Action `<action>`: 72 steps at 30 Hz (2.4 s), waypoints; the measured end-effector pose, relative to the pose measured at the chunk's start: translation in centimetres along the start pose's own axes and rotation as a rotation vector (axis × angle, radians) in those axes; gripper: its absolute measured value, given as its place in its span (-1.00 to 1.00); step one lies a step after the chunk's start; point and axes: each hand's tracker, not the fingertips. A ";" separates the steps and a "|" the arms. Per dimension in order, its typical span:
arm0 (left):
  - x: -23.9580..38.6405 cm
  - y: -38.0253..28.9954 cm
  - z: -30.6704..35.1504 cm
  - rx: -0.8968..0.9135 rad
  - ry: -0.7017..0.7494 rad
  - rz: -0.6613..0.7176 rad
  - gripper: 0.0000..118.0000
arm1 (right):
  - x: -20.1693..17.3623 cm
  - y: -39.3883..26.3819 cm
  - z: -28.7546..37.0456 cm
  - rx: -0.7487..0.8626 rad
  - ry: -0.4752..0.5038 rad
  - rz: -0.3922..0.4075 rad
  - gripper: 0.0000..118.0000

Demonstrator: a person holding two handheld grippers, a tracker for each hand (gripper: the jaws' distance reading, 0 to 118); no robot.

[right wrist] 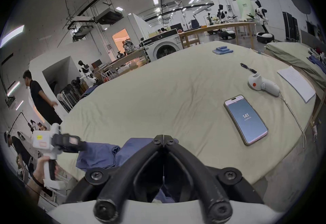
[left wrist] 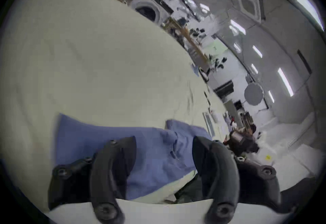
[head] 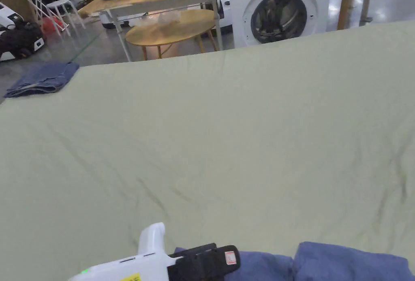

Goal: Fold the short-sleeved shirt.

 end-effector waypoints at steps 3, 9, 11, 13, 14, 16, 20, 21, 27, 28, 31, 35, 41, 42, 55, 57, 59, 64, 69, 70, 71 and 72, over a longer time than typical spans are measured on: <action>-4.4 0.6 3.7 0.049 0.091 0.123 0.12 | 0.2 -0.1 -0.5 -0.016 0.003 -0.011 -1.00; -11.2 -1.2 1.1 -0.024 0.040 0.326 -0.41 | 0.0 -0.1 -0.6 -0.022 0.023 -0.034 -1.00; -11.6 -2.3 -0.7 -0.044 -0.015 0.301 -0.87 | -0.3 -0.1 -0.5 -0.026 0.021 -0.025 -1.00; -11.7 -2.6 -1.2 0.016 -0.013 0.425 -0.89 | -0.5 0.0 -0.2 -0.029 0.018 -0.007 -1.00; -11.6 -2.9 -1.2 0.037 -0.019 0.427 -0.89 | -0.5 0.0 0.0 -0.025 0.015 0.000 -1.00; -10.0 -3.0 -0.1 0.050 -0.007 0.382 -0.90 | 0.0 0.1 0.1 -0.022 0.012 0.000 -1.00; -7.0 -1.8 5.1 0.193 -0.072 0.344 -0.91 | 0.5 0.6 0.0 -0.016 0.013 -0.013 -1.00; -5.6 -0.9 6.7 0.204 -0.067 0.294 -0.91 | 0.6 0.6 0.0 -0.011 0.012 -0.015 -1.00; 3.5 2.0 7.2 0.214 0.019 0.089 -0.91 | 0.8 0.3 -0.1 -0.002 0.019 -0.048 -1.00; 4.1 2.0 5.4 0.166 0.010 0.062 -0.91 | 0.8 0.2 -0.1 -0.002 0.020 -0.061 -1.00; 6.5 1.0 -2.1 0.021 -0.035 0.007 -0.89 | 0.8 -0.1 0.3 0.005 0.029 -0.084 -1.00; 8.6 -2.3 -11.6 -0.180 -0.034 -0.015 -0.59 | 0.7 -0.4 1.1 0.017 0.020 -0.072 -1.00; 10.9 -3.5 -14.5 -0.249 -0.170 -0.043 -0.04 | 1.5 -1.0 1.3 0.004 -0.023 -0.070 -1.00; 11.1 -3.3 -13.8 -0.220 -0.199 -0.058 -0.32 | 1.6 -1.0 1.4 0.003 -0.025 -0.075 -1.00; 10.5 -10.1 -19.8 -0.359 -0.006 -0.351 -1.00 | 0.3 -3.0 0.5 -0.063 0.002 -0.095 -1.00; 12.2 -9.9 -18.7 -0.345 0.023 -0.417 -0.59 | -0.7 -3.8 -0.3 -0.099 0.036 -0.079 -1.00; 13.2 -9.3 -16.7 -0.308 -0.022 -0.433 -0.10 | -2.2 -4.0 -1.2 -0.139 0.084 -0.062 -1.00; 11.8 -6.6 -9.2 -0.151 -0.020 -0.438 0.19 | -4.6 -5.3 -5.3 -0.245 0.176 0.008 -1.00; 4.8 -3.4 -4.7 -0.109 0.066 -0.204 0.19 | -5.8 -7.3 -10.2 -0.450 0.041 0.074 -1.00; 3.5 -2.9 -4.5 -0.125 0.101 -0.164 0.19 | -5.7 -7.4 -10.2 -0.428 0.051 0.055 -1.00; 2.1 -2.5 -4.5 -0.142 0.107 -0.131 0.19 | -5.4 -7.2 -9.8 -0.393 0.079 0.030 -1.00; 2.2 -2.2 -5.1 -0.162 0.089 -0.100 0.19 | -5.4 -7.0 -9.6 -0.398 0.077 0.036 -1.00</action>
